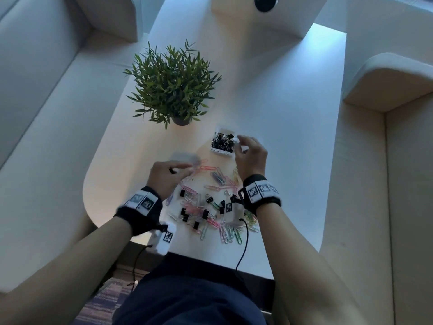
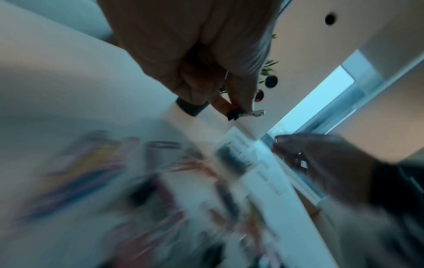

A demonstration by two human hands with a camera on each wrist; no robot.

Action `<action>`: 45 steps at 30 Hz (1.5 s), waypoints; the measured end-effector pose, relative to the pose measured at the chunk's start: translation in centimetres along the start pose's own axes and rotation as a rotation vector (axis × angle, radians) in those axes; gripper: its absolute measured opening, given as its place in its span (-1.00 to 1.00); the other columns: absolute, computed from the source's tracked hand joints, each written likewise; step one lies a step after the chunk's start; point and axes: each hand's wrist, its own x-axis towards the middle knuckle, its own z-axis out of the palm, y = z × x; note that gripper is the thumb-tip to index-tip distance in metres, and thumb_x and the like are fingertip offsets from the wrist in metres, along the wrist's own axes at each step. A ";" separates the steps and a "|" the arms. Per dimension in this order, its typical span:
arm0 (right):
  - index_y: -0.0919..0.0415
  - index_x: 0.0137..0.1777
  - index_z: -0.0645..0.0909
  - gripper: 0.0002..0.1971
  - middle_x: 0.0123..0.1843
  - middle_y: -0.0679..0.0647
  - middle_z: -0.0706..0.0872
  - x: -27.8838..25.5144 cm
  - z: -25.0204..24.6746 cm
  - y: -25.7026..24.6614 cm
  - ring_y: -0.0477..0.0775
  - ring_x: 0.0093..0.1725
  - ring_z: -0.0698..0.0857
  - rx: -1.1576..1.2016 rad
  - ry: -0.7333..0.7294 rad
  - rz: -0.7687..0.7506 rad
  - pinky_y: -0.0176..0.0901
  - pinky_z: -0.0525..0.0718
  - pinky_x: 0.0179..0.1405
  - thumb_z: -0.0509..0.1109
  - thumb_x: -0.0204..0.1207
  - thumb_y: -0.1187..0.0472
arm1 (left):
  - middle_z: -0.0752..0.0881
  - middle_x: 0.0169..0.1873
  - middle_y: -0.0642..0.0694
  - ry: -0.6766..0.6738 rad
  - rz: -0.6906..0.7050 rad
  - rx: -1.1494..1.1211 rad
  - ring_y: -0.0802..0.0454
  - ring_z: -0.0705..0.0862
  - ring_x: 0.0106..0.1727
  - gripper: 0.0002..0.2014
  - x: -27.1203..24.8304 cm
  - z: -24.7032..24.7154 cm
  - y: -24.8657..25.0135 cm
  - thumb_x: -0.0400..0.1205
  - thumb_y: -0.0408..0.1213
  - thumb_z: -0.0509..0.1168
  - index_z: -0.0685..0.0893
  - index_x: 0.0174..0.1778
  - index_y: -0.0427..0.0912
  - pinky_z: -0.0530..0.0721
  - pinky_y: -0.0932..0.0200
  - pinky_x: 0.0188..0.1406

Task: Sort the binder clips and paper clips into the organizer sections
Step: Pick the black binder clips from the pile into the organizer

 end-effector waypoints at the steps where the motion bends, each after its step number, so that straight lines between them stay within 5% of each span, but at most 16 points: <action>1: 0.25 0.00 0.74 -0.84 -0.09 0.13 0.78 -0.9 -0.6 0.4 -0.03 -0.20 0.71 0.014 0.044 0.013 -0.45 0.64 -0.15 0.42 0.45 0.39 | 0.78 -0.16 0.05 -0.017 0.004 -0.025 0.18 0.71 -0.18 -0.86 0.8 0.6 1.4 0.47 -0.18 0.46 0.79 -0.07 0.02 0.61 0.32 -0.17; 3: 0.24 -0.04 0.74 -0.85 -0.12 0.10 0.77 -3.2 -2.1 1.2 -0.06 -0.22 0.69 0.034 0.101 0.060 -0.58 0.56 -0.23 0.42 0.43 0.40 | 0.77 -0.13 0.04 -0.064 0.042 -0.015 0.23 0.69 -0.15 -0.82 2.9 2.0 4.1 0.51 -0.18 0.43 0.77 0.00 -0.08 0.57 0.39 -0.14; 7: 0.20 -0.10 0.75 -0.88 -0.16 0.06 0.75 -8.1 -4.4 2.9 -0.05 -0.23 0.69 0.002 0.084 0.139 -0.19 0.68 -0.23 0.45 0.42 0.38 | 0.80 -0.10 0.01 -0.124 0.174 0.161 0.17 0.69 -0.08 -0.86 8.2 5.3 7.1 0.48 -0.20 0.45 0.80 -0.07 -0.09 0.53 0.35 -0.02; 13: 0.22 -0.06 0.75 -0.87 -0.12 0.08 0.74 -12.4 -5.4 4.8 0.00 -0.19 0.69 -0.043 -0.061 0.177 -0.12 0.72 -0.13 0.46 0.43 0.38 | 0.75 -0.05 -0.15 -0.343 0.388 0.735 -0.14 0.66 0.01 -0.78 11.7 8.9 7.0 0.56 -0.08 0.29 0.74 -0.03 -0.09 0.63 0.04 -0.03; 18: 0.17 0.12 0.71 -0.74 0.01 0.10 0.70 -13.1 -3.7 4.2 0.07 -0.03 0.64 -0.164 -0.367 0.022 -0.13 0.67 0.00 0.49 0.42 0.30 | 0.75 0.10 -0.01 -0.175 0.597 0.731 -0.15 0.58 0.07 -0.75 9.4 7.6 6.1 0.56 -0.09 0.28 0.71 0.10 -0.02 0.57 -0.06 0.08; 22: 0.20 0.03 0.72 -0.72 -0.04 0.18 0.67 -12.8 -2.2 3.0 0.19 -0.11 0.61 -0.314 -0.492 -0.117 0.07 0.71 -0.13 0.33 0.37 0.44 | 0.70 0.02 -0.01 -0.445 0.508 0.767 0.05 0.58 -0.01 -0.75 4.0 6.6 2.3 0.51 -0.19 0.33 0.67 0.11 0.01 0.63 0.02 0.11; 26: 0.24 0.01 0.72 -0.57 -0.03 0.22 0.66 -12.9 -1.4 3.1 0.24 -0.07 0.56 -0.368 -0.579 -0.285 0.08 0.66 -0.16 0.07 0.34 0.14 | 0.64 0.03 -0.07 -0.587 0.462 0.946 -0.05 0.60 -0.02 -0.74 -0.7 6.7 -1.2 0.48 -0.20 0.33 0.67 0.08 -0.09 0.65 0.06 -0.11; 29: 0.19 -0.11 0.75 -0.78 -0.08 0.15 0.69 -12.8 -0.9 3.5 0.21 -0.10 0.56 -0.410 -0.584 -0.266 0.14 0.65 -0.20 0.30 0.38 0.36 | 0.64 -0.07 -0.19 -0.547 0.472 0.942 -0.18 0.62 -0.12 -0.80 -1.0 7.1 -2.1 0.53 -0.25 0.28 0.69 0.01 -0.22 0.60 0.05 -0.26; 34: 0.23 -0.23 0.77 -0.87 -0.16 0.14 0.72 -12.2 -0.9 3.6 0.16 -0.19 0.62 -0.351 -0.515 -0.236 0.05 0.70 -0.23 0.46 0.32 0.44 | 0.62 -0.11 -0.17 -0.506 0.408 0.837 -0.15 0.64 -0.18 -0.89 0.0 7.1 -3.0 0.53 -0.32 0.32 0.72 -0.11 -0.24 0.69 -0.04 -0.18; 41: 0.17 -0.10 0.78 -0.87 -0.11 0.02 0.78 -11.2 -2.3 3.9 -0.09 -0.23 0.71 -0.013 -0.242 0.055 -0.22 0.72 -0.15 0.54 0.35 0.30 | 0.61 0.15 -0.16 -0.463 0.456 0.722 -0.05 0.61 0.07 -0.95 0.5 6.3 -3.1 0.44 -0.37 0.42 0.67 -0.26 -0.25 0.62 0.28 0.00; 45: 0.18 -0.11 0.79 -0.84 -0.21 0.02 0.82 -10.5 -3.9 4.4 -0.06 -0.24 0.78 0.426 -0.130 0.434 -0.28 0.73 -0.22 0.61 0.30 0.30 | 0.69 -0.14 -0.10 -0.431 0.418 0.618 0.00 0.63 -0.11 -0.98 0.4 5.9 -2.5 0.48 -0.42 0.36 0.68 -0.26 -0.25 0.72 0.09 0.00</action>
